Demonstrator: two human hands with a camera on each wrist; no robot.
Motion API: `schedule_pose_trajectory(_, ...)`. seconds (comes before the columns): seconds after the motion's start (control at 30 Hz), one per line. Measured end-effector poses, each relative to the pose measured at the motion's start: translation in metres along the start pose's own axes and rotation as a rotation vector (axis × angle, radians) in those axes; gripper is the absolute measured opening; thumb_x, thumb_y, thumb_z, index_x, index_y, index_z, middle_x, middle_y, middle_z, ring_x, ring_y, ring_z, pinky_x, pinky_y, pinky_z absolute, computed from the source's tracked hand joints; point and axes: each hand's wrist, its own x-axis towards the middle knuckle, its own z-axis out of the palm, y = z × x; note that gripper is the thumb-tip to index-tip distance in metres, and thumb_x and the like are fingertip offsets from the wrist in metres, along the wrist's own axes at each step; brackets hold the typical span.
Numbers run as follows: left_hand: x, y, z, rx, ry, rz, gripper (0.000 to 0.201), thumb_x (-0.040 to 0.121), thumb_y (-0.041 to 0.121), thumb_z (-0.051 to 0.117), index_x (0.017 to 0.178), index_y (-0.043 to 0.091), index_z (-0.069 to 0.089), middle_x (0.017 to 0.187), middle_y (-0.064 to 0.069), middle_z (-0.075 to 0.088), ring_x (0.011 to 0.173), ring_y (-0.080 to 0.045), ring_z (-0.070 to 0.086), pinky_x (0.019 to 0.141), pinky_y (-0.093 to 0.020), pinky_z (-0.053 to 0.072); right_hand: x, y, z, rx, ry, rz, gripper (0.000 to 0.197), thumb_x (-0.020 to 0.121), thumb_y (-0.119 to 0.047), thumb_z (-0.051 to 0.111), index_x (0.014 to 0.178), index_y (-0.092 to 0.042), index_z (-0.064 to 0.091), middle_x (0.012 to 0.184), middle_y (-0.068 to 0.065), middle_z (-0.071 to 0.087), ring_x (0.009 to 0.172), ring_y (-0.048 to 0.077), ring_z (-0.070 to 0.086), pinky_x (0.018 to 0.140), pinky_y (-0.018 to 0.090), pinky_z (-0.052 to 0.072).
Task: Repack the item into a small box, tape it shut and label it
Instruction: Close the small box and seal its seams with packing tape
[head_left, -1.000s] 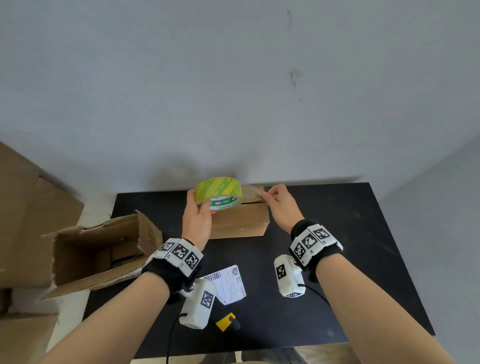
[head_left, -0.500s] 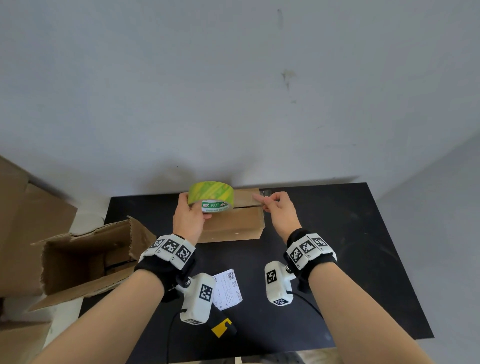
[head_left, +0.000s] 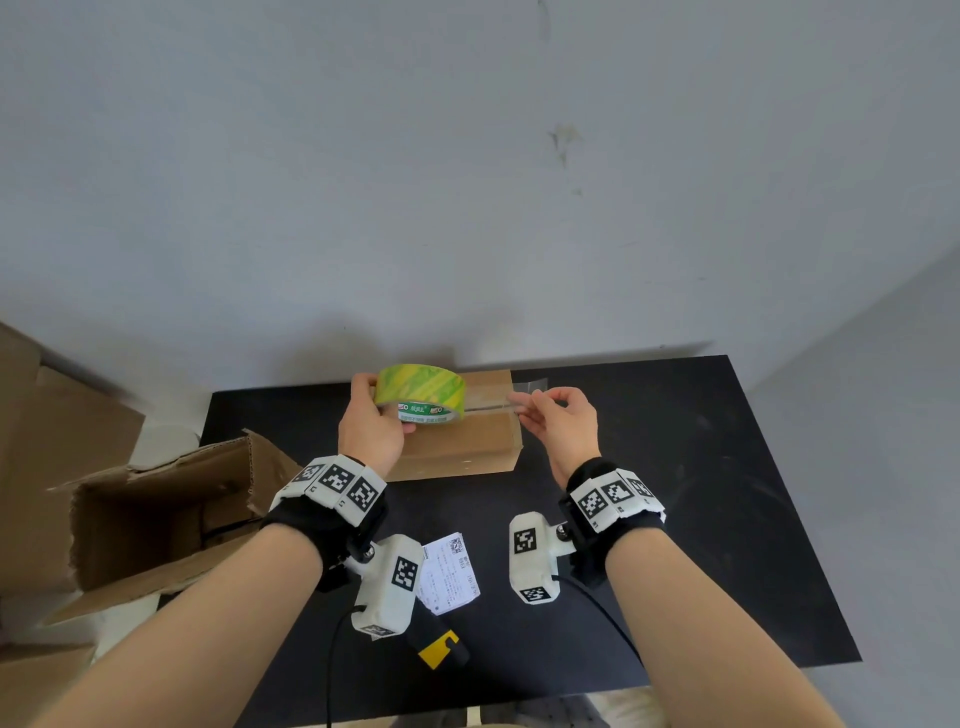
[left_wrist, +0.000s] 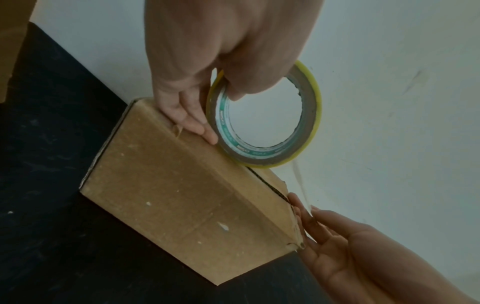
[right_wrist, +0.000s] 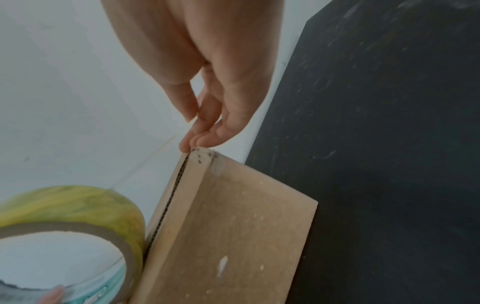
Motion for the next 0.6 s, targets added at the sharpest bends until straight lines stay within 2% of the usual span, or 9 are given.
schedule_pose_trajectory(0.1,0.002,-0.001,0.000,0.010,0.006,-0.008,0.017,0.094,0.006,0.039,0.103,0.021,0.041,0.094,-0.008,0.065,0.073,-0.027,0.070,0.084,-0.051,0.053,0.001,0.000,0.000,0.020,0.067,0.021,0.008,0.093,-0.001,0.052,0.088,-0.006,0.049,0.082,0.011,0.065,0.070,0.016,0.065,0.065,0.020,0.055)
schedule_pose_trajectory(0.2,0.001,0.001,-0.001,0.004,-0.002,-0.019,0.016,0.096,0.006,0.038,0.104,0.019,0.040,0.104,-0.013,0.065,0.068,-0.022,0.069,0.081,-0.044,0.055,0.003,0.002,-0.001,0.029,0.097,0.064,0.004,0.091,0.000,0.056,0.089,-0.003,0.054,0.080,0.010,0.061,0.069,0.014,0.065,0.063,0.018,0.056)
schedule_pose_trajectory(0.3,0.003,0.004,-0.001,-0.007,-0.008,-0.021,0.016,0.097,0.006,0.037,0.106,0.018,0.040,0.108,-0.014,0.063,0.069,-0.025,0.068,0.070,-0.033,0.055,0.005,0.002,-0.003,0.036,0.101,0.125,0.005,0.089,0.003,0.057,0.086,0.000,0.056,0.082,0.012,0.060,0.072,0.017,0.064,0.069,0.021,0.056)
schedule_pose_trajectory(0.33,0.003,0.004,-0.001,-0.006,-0.009,-0.021,0.015,0.097,0.006,0.038,0.106,0.018,0.040,0.107,-0.014,0.063,0.070,-0.025,0.068,0.069,-0.032,0.055,0.006,0.002,-0.004,0.046,0.101,0.143,0.005,0.089,0.005,0.057,0.085,0.001,0.057,0.082,0.012,0.060,0.073,0.017,0.064,0.072,0.023,0.056)
schedule_pose_trajectory(0.47,0.003,0.001,-0.001,0.008,-0.006,-0.014,0.014,0.096,0.008,0.039,0.106,0.018,0.041,0.106,-0.014,0.065,0.069,-0.022,0.068,0.077,-0.038,0.056,0.008,0.005,-0.004,0.025,0.102,0.157,0.006,0.088,0.004,0.058,0.083,0.000,0.058,0.083,0.013,0.060,0.074,0.017,0.063,0.074,0.023,0.056)
schedule_pose_trajectory(0.53,0.003,0.000,-0.001,0.003,-0.004,-0.018,0.015,0.096,0.008,0.040,0.106,0.018,0.041,0.106,-0.014,0.065,0.069,-0.022,0.069,0.077,-0.038,0.056,0.008,0.008,-0.003,-0.031,0.091,0.158,0.008,0.089,0.002,0.057,0.082,-0.002,0.058,0.084,0.012,0.062,0.076,0.018,0.063,0.072,0.023,0.055)
schedule_pose_trajectory(0.6,0.003,0.001,-0.001,-0.006,-0.004,-0.017,0.015,0.096,0.007,0.040,0.107,0.018,0.041,0.106,-0.014,0.064,0.069,-0.022,0.068,0.075,-0.037,0.056,0.010,0.013,-0.002,-0.096,0.070,0.179,0.010,0.092,-0.003,0.055,0.082,-0.006,0.057,0.085,0.012,0.064,0.078,0.020,0.063,0.076,0.028,0.055)
